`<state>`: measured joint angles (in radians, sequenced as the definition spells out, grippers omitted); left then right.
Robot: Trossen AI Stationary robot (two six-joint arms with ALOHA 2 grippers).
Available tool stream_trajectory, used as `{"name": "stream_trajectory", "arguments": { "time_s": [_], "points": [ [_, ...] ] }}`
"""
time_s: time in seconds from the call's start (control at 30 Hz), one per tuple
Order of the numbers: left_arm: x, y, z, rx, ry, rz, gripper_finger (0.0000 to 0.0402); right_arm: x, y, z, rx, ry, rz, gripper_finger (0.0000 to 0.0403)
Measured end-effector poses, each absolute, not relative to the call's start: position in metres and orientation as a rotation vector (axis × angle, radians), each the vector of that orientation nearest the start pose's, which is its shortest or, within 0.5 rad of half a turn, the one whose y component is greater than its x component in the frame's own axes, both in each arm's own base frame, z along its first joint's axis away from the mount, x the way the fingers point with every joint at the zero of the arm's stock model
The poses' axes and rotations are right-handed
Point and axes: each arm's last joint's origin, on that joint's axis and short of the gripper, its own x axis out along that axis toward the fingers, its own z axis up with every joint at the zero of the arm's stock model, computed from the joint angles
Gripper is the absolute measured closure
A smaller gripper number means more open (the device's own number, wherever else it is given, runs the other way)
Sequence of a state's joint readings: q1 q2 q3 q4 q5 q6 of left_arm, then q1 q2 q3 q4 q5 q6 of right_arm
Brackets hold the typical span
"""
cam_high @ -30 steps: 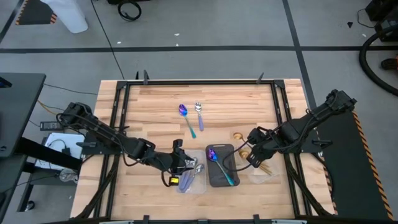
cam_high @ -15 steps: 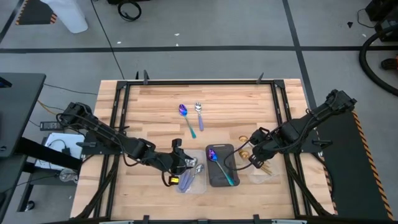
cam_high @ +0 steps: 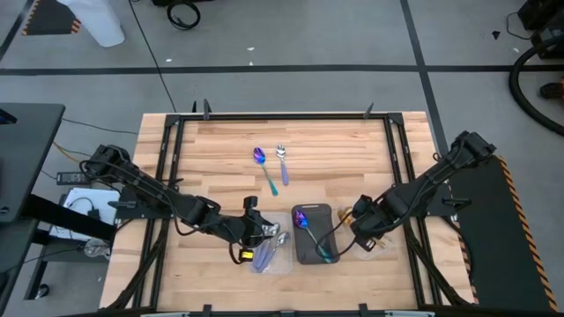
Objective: Sort silverware by color (type)
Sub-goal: Put the gold spoon into the right transparent bin
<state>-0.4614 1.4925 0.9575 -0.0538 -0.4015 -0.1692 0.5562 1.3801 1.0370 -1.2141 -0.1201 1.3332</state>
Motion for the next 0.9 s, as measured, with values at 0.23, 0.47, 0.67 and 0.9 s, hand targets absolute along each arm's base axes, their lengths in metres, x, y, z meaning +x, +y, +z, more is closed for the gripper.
{"name": "stream_trajectory", "arguments": {
  "time_s": [0.23,0.47,0.67,0.9],
  "points": [
    [0.291,-0.132,0.241,0.082,0.538,-0.013,0.024,0.194,0.126,0.225,0.614,1.62,-0.578,0.0369],
    [0.291,-0.132,0.241,0.083,0.539,-0.012,0.024,0.201,0.13,0.209,0.536,1.662,-0.622,0.037],
    [0.291,-0.132,0.241,0.083,0.541,-0.013,0.024,0.207,0.134,0.193,0.478,1.706,-0.656,0.037],
    [0.29,-0.131,0.239,0.09,0.557,-0.011,0.024,0.212,0.137,0.177,0.413,1.748,-0.684,0.0371]
  ]
}}
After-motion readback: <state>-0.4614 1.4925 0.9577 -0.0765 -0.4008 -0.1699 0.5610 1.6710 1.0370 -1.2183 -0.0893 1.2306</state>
